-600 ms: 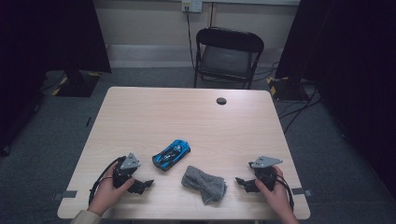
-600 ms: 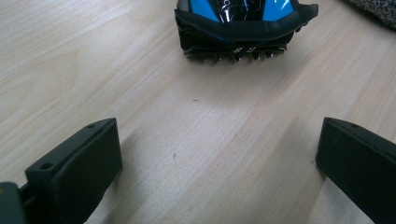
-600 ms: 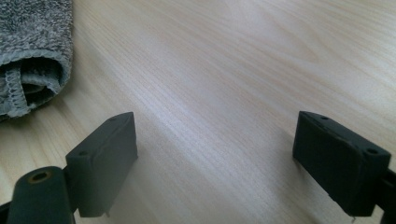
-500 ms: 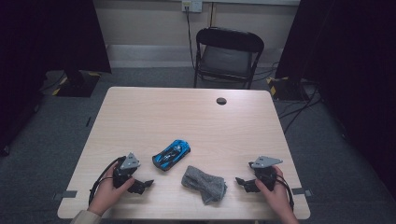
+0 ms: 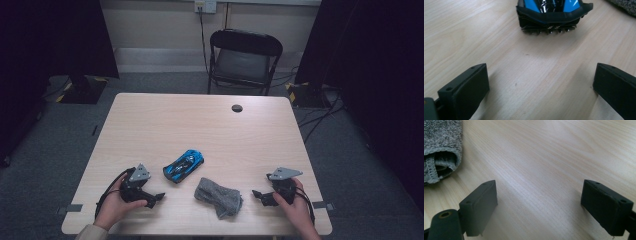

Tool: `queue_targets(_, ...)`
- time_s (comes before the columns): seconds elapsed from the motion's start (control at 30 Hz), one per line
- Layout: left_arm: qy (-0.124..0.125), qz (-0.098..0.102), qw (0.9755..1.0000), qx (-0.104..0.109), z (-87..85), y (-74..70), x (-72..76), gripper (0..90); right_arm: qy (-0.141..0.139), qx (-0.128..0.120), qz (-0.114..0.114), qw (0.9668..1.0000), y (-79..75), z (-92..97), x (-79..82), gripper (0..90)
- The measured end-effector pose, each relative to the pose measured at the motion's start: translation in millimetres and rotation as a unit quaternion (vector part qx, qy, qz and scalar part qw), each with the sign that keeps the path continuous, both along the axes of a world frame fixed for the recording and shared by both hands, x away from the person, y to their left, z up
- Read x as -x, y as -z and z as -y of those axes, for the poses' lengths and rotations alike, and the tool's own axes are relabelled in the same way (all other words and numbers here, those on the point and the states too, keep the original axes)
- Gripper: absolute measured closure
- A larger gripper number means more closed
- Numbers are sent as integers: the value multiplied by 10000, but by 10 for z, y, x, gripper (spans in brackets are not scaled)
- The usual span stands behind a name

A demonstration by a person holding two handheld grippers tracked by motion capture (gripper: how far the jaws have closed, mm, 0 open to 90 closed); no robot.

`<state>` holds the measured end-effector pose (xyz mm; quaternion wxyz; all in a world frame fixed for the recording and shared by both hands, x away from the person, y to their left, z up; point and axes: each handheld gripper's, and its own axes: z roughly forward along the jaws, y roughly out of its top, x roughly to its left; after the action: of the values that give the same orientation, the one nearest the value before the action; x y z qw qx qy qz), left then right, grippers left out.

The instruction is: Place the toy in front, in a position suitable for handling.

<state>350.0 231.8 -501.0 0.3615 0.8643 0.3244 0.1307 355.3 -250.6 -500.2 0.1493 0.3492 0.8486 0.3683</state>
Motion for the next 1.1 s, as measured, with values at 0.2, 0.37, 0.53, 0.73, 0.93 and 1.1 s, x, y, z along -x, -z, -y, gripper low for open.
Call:
queue_targets(0.2,77,85,9999,125,21,-14,-4,139,59,-24,-3,10000,0,-26,14,129)
queue_targets(0.37,42,124,9992,373,20,-69,-34,158,-190,80,-80,9998,-46,-123,37,134)
queue_targets(0.53,99,12,9991,409,116,-132,-44,149,-424,97,-39,9990,-167,-251,43,135)
queue_targets(0.73,70,7,9992,398,268,-181,-113,152,-641,-38,52,9979,-274,-394,65,135)
queue_targets(0.93,-61,53,9993,372,335,-174,-196,148,-778,-283,66,9965,-372,-485,83,136)
queue_targets(1.1,-39,53,9994,341,389,-168,-246,148,-966,-340,156,9946,-489,-592,121,136)
